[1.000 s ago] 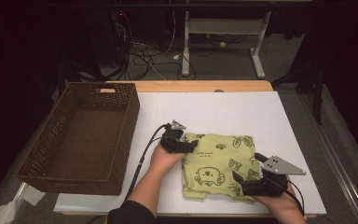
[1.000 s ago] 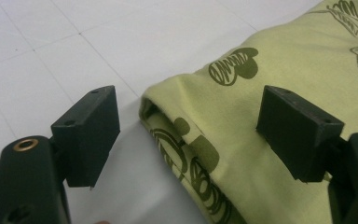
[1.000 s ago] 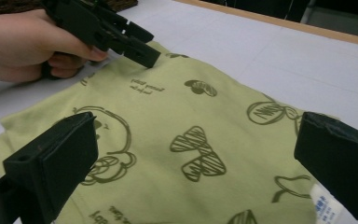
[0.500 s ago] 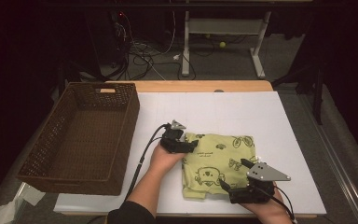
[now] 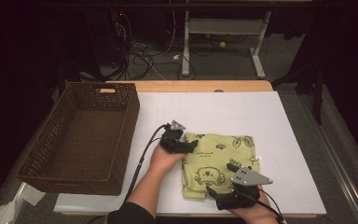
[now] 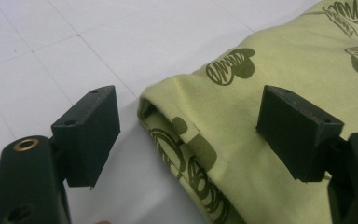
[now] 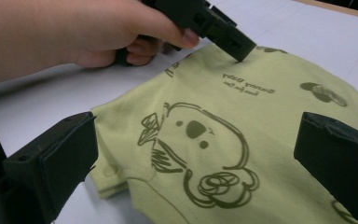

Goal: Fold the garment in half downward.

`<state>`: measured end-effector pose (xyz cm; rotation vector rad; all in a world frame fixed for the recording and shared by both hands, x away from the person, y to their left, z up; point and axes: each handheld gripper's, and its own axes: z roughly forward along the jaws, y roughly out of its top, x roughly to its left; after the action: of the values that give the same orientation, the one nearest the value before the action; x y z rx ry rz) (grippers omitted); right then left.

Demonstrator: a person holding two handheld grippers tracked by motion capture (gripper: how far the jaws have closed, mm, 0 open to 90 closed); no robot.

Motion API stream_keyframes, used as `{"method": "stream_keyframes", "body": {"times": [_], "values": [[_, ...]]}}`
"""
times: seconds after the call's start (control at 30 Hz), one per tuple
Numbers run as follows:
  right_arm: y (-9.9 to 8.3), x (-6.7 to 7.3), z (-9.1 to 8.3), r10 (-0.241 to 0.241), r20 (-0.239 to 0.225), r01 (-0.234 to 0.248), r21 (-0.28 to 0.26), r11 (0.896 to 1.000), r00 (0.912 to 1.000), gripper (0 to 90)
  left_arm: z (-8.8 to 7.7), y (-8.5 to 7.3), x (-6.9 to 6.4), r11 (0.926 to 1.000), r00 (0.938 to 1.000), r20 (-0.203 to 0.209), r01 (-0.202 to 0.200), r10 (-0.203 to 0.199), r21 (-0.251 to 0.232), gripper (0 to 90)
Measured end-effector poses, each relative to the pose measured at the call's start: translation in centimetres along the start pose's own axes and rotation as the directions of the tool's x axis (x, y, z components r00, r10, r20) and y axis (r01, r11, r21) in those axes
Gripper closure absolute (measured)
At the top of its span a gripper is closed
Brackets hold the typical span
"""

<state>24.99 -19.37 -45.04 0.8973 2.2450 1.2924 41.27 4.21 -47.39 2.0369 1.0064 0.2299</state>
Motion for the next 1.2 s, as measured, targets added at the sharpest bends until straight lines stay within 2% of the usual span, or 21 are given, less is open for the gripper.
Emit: {"method": "stream_keyframes", "body": {"times": [0.27,0.53,0.9,1.03,1.2], "values": [[-0.1,1.5,1.2,-0.022,-0.034,0.023,0.027,0.999,0.9992,0.7,-0.1,-0.1,0.0,1.0000,1.0000,0.001,0.001,-0.001,-0.009,19.4],[-0.2,2.6,2.2,-0.020,-0.065,0.022,0.037,0.999,0.9977,2.6,-0.1,-0.1,0.0,1.0000,1.0000,0.001,0.004,-0.004,-0.009,19.4],[0.0,4.1,3.3,-0.035,-0.089,0.041,0.058,0.998,0.9954,6.3,-0.1,0.0,0.1,0.9999,1.0000,0.004,0.008,-0.008,-0.008,21.2],[0.1,4.4,3.6,-0.037,-0.093,0.043,0.058,0.997,0.9949,12.2,-0.1,0.0,0.2,0.9999,0.9999,0.009,0.014,-0.014,-0.006,22.3],[0.4,5.0,4.0,-0.058,-0.105,0.064,0.061,0.996,0.9928,25.2,-0.1,0.0,0.2,0.9998,0.9998,0.007,0.018,-0.018,-0.002,26.5]]}}
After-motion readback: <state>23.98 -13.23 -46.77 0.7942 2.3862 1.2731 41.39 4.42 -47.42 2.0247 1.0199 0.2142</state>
